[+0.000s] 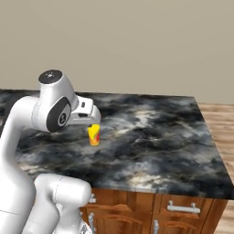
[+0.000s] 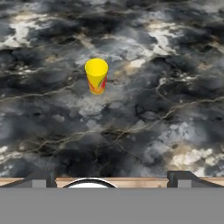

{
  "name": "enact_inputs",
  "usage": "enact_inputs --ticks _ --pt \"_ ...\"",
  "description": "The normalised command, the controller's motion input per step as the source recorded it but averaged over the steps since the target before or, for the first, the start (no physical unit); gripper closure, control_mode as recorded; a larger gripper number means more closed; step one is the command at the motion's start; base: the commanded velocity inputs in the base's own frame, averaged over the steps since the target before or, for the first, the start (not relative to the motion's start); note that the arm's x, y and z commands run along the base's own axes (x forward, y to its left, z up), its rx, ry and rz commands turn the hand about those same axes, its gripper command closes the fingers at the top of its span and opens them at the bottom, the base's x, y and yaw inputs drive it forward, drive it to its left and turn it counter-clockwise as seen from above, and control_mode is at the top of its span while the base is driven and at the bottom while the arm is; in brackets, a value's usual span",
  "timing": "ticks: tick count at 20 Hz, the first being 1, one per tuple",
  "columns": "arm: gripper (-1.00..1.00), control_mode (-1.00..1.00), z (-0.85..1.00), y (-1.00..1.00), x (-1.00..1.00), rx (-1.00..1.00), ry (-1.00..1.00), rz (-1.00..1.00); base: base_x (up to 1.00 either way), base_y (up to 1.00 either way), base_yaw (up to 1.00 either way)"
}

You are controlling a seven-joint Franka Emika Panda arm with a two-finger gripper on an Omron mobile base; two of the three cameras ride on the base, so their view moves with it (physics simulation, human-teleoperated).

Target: Pick the cup and cup and place them in the sink. Then turn on the water.

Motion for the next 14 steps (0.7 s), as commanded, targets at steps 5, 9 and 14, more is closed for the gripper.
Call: enact_inputs --ticks 5,9,14 --pt "-1.0 1.0 0.0 0.0 0.0 0.0 0.0 0.0 0.48 0.0 0.0" --pt "-1.0 1.0 0.0 0.0 0.0 0.0 0.0 0.0 0.27 0.0 0.0" --pt "-1.0 -1.0 -0.01 0.0 0.11 0.0 0.0 0.01 0.35 0.0 0.01"
